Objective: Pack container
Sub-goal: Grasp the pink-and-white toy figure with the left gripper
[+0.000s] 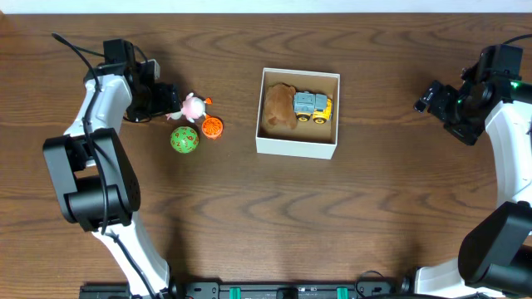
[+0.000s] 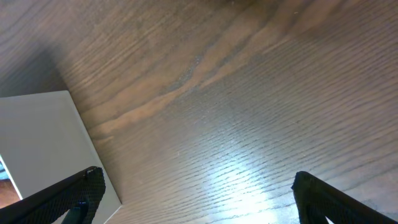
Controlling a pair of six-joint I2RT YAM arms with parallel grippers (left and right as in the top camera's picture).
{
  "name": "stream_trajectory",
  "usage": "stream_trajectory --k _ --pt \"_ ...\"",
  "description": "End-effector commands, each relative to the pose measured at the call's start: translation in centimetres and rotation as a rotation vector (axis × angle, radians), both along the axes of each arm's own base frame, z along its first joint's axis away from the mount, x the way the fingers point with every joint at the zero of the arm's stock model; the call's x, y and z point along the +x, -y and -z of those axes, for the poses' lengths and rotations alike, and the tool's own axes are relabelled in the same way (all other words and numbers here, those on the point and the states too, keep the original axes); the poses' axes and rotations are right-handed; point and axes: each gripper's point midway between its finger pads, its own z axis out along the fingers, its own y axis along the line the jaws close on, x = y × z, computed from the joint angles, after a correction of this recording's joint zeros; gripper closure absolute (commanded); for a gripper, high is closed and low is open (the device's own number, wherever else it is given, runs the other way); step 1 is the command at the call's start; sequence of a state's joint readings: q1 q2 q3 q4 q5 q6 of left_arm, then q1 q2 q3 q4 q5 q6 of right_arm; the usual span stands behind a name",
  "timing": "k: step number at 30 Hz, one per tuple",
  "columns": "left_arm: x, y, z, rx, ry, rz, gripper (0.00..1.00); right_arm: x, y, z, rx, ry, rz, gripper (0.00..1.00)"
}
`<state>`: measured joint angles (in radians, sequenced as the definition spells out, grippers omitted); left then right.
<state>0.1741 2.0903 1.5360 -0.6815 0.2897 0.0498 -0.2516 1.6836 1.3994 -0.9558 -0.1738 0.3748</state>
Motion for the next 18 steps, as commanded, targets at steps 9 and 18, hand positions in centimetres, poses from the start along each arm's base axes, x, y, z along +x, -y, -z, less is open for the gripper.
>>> stream_trajectory --k 9,18 --pt "0.6 0.9 1.2 -0.046 0.015 0.090 0.50 -0.5 0.5 -0.8 -0.024 -0.001 0.021 0.01" --pt "1.1 0.8 -4.3 -0.023 0.118 0.091 0.72 -0.6 0.4 -0.8 -0.022 -0.008 0.021 0.01"
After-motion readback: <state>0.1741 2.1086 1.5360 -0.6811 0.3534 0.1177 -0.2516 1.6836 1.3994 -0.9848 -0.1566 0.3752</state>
